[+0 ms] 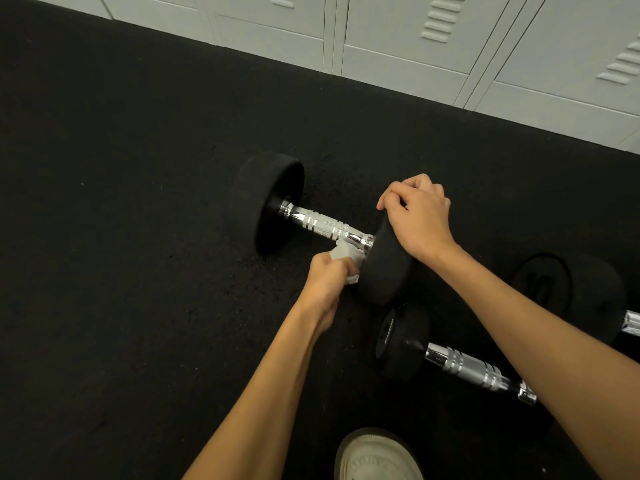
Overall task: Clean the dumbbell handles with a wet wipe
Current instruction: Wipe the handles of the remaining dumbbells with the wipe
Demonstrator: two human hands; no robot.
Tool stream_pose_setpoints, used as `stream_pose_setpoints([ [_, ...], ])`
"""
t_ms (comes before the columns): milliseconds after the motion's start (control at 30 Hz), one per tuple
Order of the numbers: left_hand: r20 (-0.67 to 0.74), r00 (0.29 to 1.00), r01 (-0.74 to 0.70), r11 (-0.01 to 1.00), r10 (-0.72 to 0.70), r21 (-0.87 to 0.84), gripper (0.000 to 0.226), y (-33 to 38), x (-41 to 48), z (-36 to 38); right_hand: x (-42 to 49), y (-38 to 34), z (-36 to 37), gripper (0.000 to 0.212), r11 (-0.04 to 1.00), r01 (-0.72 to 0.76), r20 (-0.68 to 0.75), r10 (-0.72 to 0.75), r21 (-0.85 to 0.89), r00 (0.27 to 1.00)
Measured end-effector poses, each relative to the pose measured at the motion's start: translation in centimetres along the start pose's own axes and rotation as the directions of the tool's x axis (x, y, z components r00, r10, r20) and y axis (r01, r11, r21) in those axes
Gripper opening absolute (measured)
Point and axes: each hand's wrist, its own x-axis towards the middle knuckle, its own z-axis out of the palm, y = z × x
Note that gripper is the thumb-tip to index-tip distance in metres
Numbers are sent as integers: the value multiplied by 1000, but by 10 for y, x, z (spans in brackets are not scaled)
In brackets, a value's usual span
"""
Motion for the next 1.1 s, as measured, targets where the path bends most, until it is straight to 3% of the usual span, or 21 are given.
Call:
stream_pose_setpoints([
  [67,-18,999,30,999,-30,22,34,3,2,0,0,0,0,26,1000,-4,3,4,3,1000],
  [167,-23,997,72,997,-73,-25,15,13,2,9,0,0,0,27,1000,-9,8,9,-3,1000],
  [333,-58,992,104,992,-108,-74,4,16,1,16,0,0,0,26,1000,-12,3,12,8,1000],
  [633,-55,994,76,970,-91,-231,34,27,-12,-4,-1,-1,0,28,1000,-17,13,16,14,1000],
  [700,-142,990,-30,986,6,-166,21,31,-12,-6,-2,-1,0,28,1000,-7,8,7,11,1000],
  [767,-225,939,-218,957,260,193,16,35,-14,-8,-4,-1,0,27,1000,2,2,-2,5,1000],
  [800,-161,895,-318,849,416,421,17,37,-17,-8,-5,-2,0,27,1000,4,-1,-4,3,1000],
  [833,-18,852,-391,661,523,641,25,34,-16,-9,-5,-2,0,27,1000,4,-3,-4,1,1000],
  [867,165,828,-426,408,537,808,40,32,-14,-11,-5,-2,0,27,1000,4,-4,-4,-1,1000],
  [933,426,812,-434,-74,400,898,58,20,-1,-15,-5,-2,0,27,1000,4,-7,-4,-7,1000],
  [967,467,814,-425,-195,345,884,59,17,6,-17,-4,-2,0,27,1000,4,-7,-4,-12,1000],
  [1100,559,784,-449,-375,270,811,52,33,26,-16,-3,-1,-1,27,1000,5,-1,-5,-12,1000],
])
